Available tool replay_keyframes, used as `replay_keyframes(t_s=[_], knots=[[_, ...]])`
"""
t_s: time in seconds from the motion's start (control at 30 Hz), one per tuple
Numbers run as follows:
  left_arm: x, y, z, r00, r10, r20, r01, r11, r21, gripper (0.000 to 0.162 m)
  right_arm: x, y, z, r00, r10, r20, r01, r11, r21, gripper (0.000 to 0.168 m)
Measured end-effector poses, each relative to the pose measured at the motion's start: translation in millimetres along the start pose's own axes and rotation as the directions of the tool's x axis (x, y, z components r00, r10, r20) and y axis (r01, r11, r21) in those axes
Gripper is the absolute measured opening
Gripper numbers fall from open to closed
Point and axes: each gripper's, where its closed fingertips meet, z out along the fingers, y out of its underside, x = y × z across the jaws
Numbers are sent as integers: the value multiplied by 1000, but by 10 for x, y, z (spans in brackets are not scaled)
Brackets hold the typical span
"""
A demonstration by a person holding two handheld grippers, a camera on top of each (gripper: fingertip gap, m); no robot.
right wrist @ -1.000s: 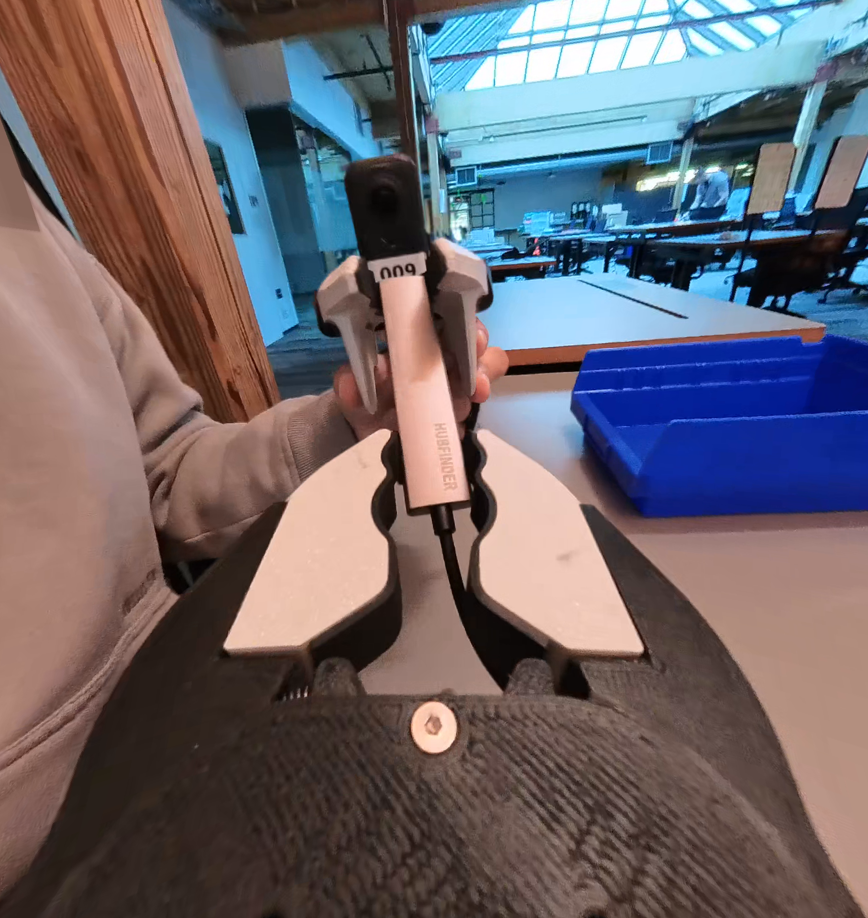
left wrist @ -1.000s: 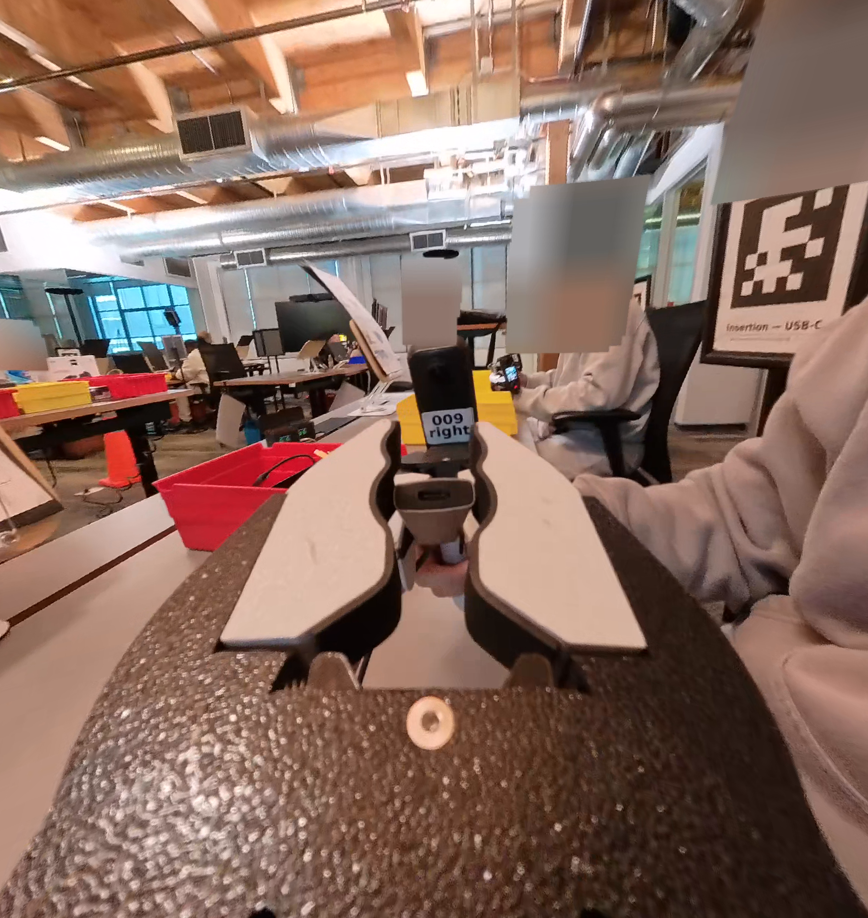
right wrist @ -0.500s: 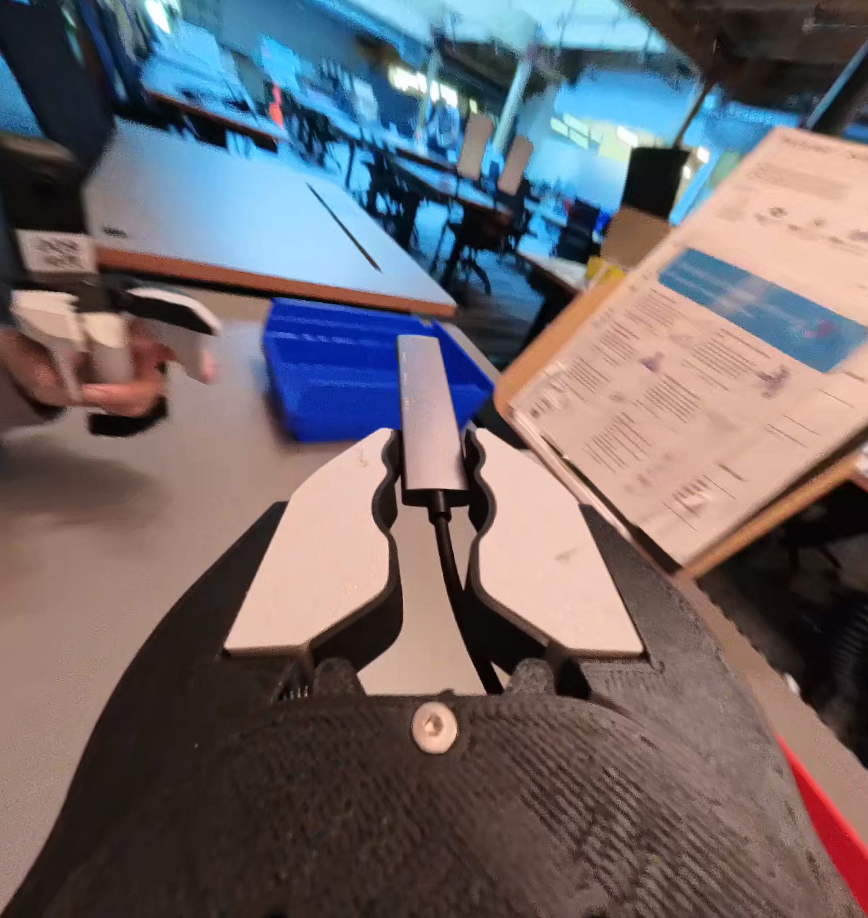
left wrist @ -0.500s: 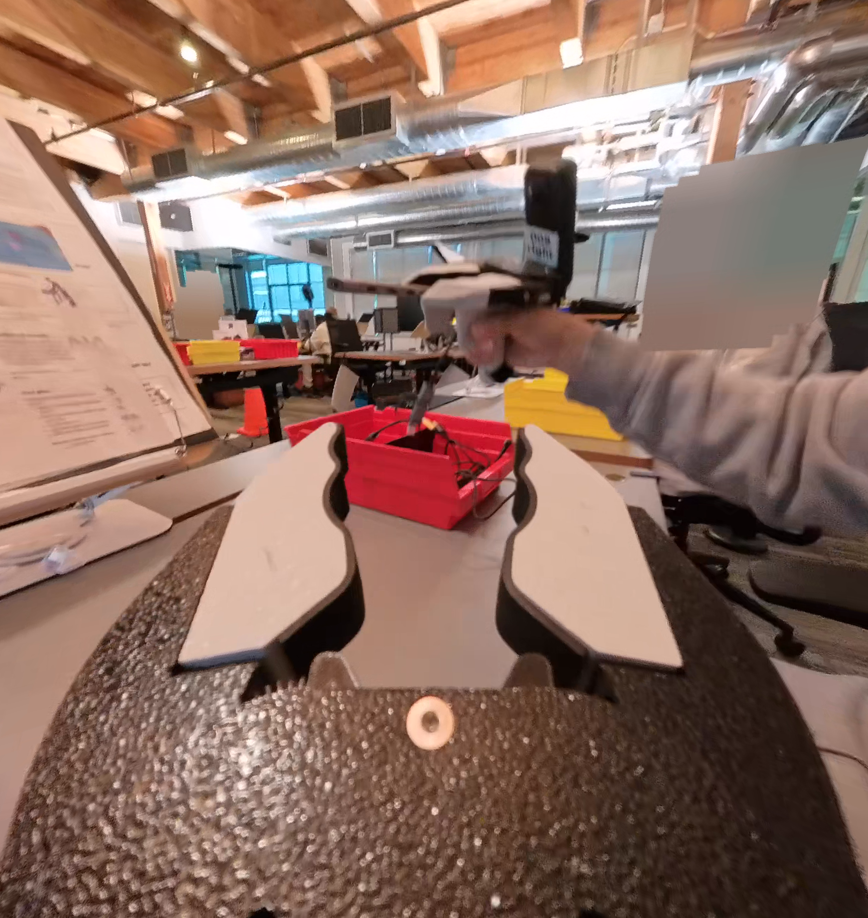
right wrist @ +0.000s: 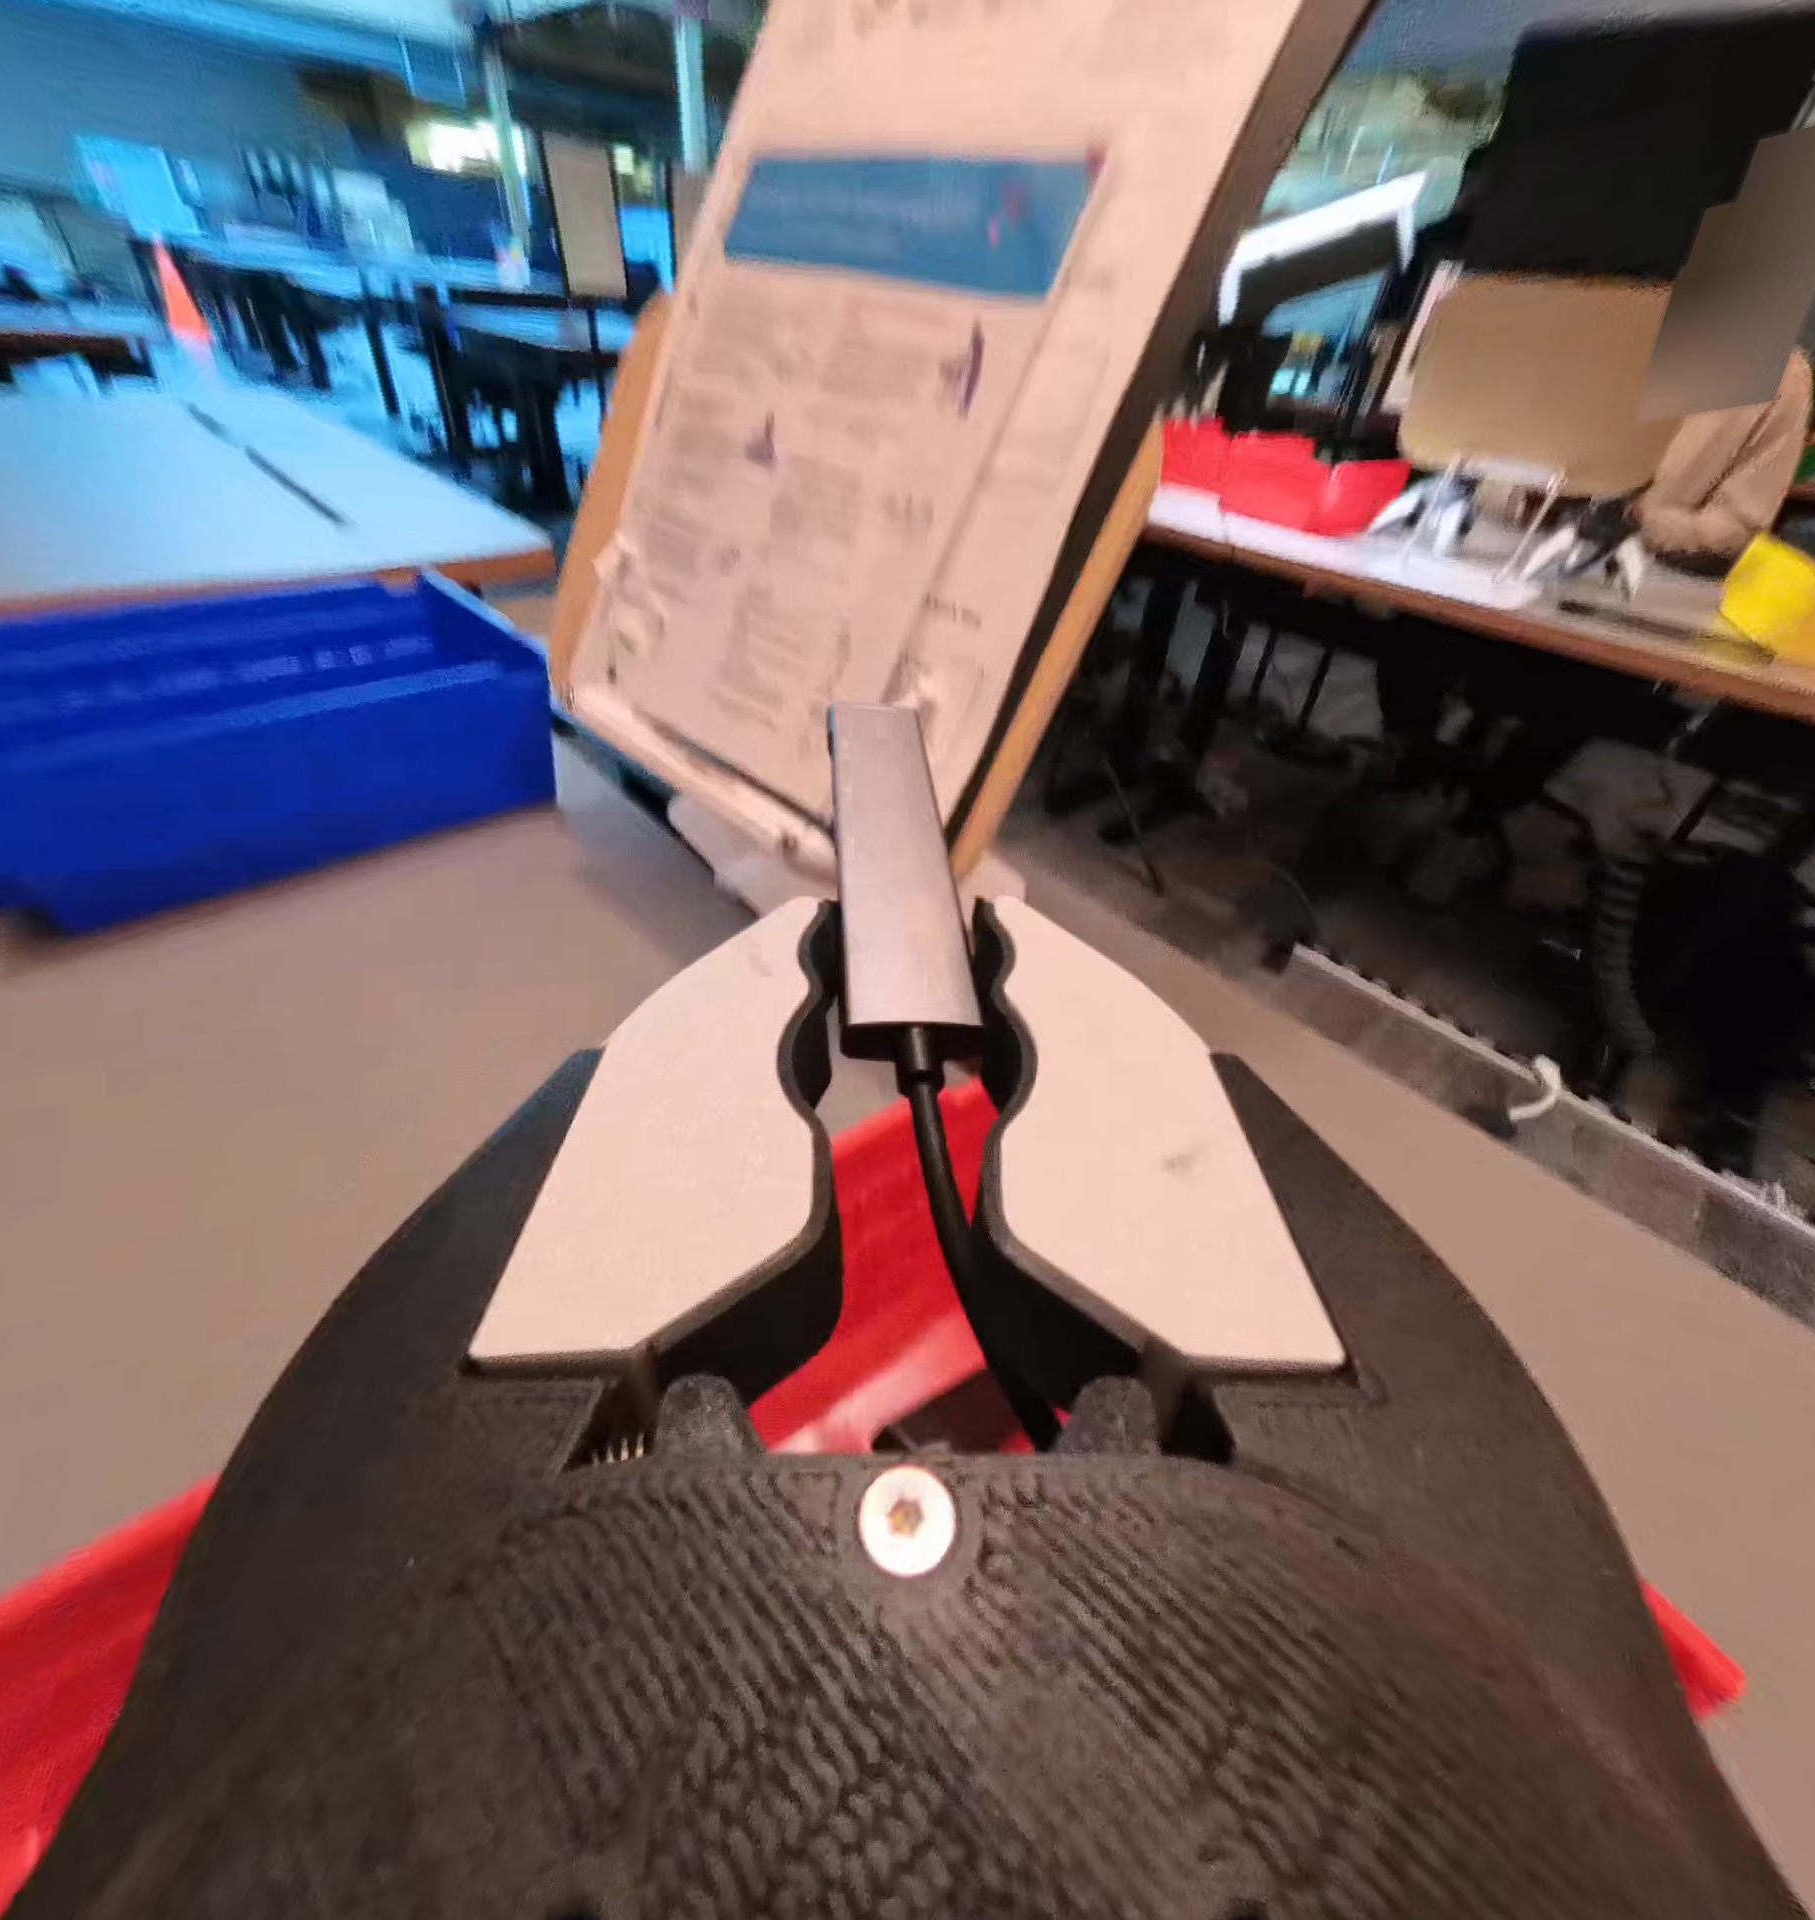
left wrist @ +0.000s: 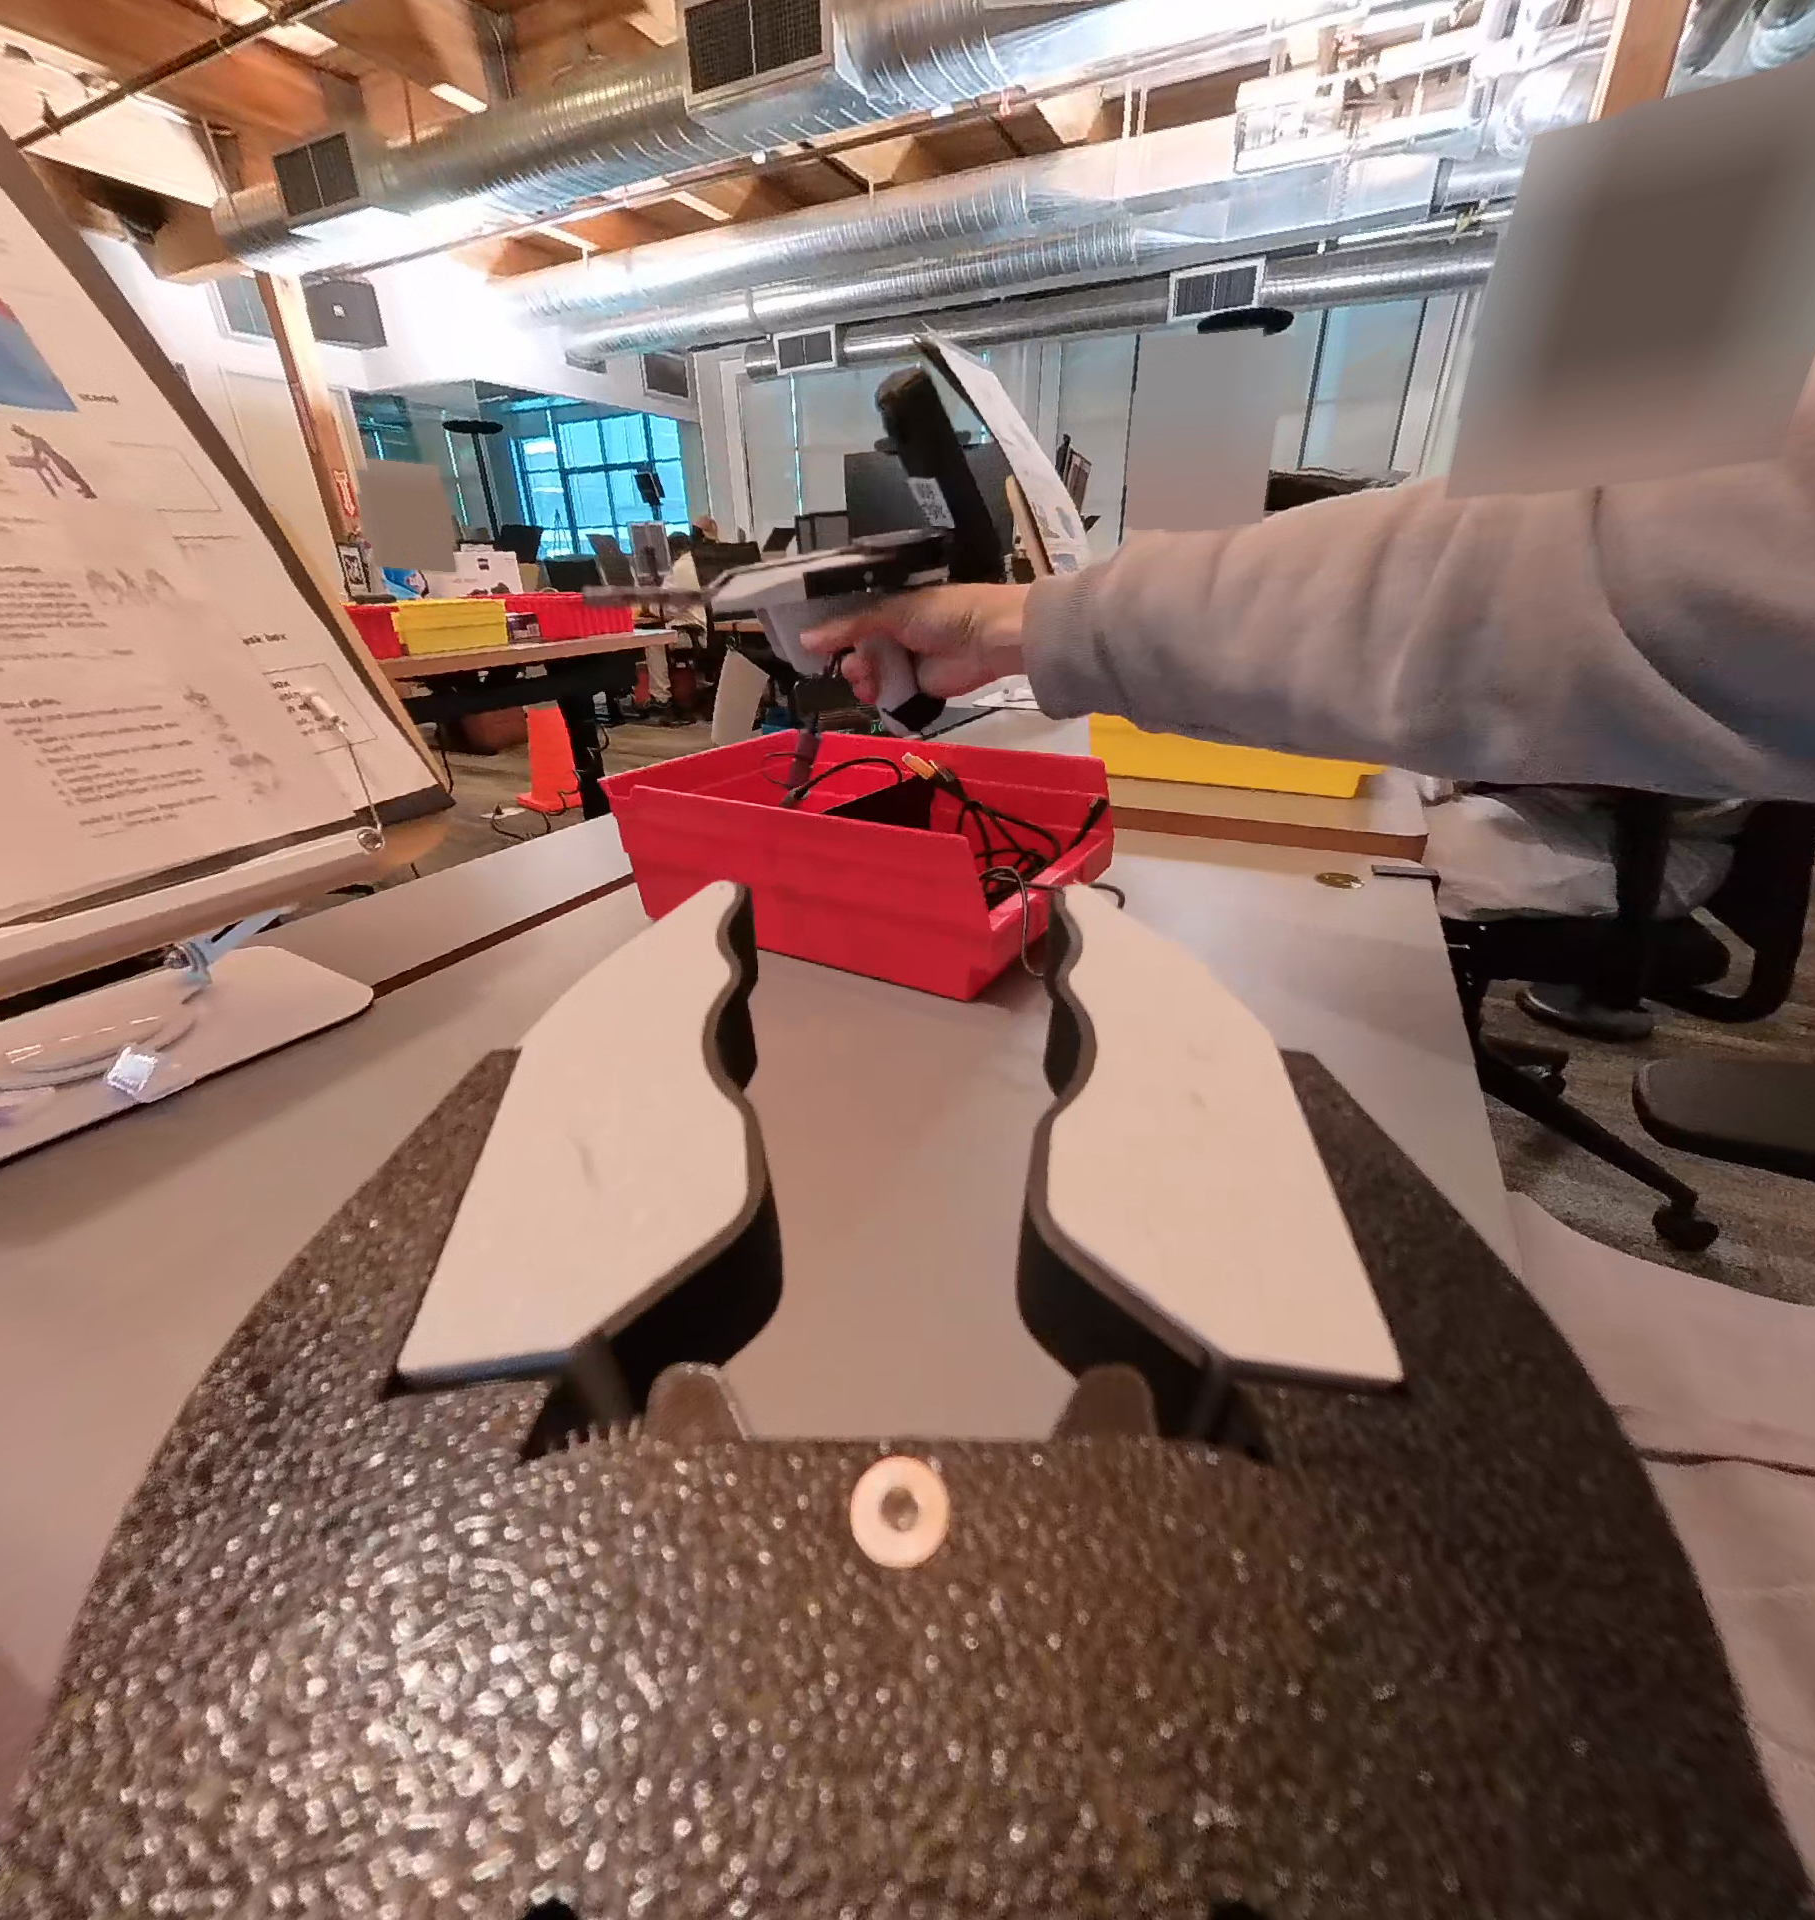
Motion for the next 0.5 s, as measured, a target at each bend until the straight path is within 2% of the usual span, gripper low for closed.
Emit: replay_keyframes(t_s=[0.07,0.13,0.17,0.23,0.27,0.37,0.5], knots=[[-34,25,-7,1000,-7,6,7,1000,-2,52,34,286,-23,999,-33,19,35,991,-128,25],[-53,53,-11,1000,-21,2,21,1000,-2,51,255,583,-101,989,-121,-90,88,948,-306,25],[-60,69,-10,1000,-30,-2,30,1000,-2,51,287,750,-160,985,-150,-81,105,909,-404,25],[-75,105,-1,999,-42,-1,42,999,-3,51,251,1020,-247,995,-95,-42,60,853,-518,26],[-72,126,7,999,-47,-5,47,999,-6,51,269,1075,-273,995,-70,-64,24,843,-538,29],[-45,199,42,998,-56,-19,56,998,-26,51,427,995,-345,977,-86,-193,-25,859,-511,66],[4,269,79,998,-46,-33,44,997,-66,53,285,660,-568,959,-113,-261,-8,908,-419,64]])
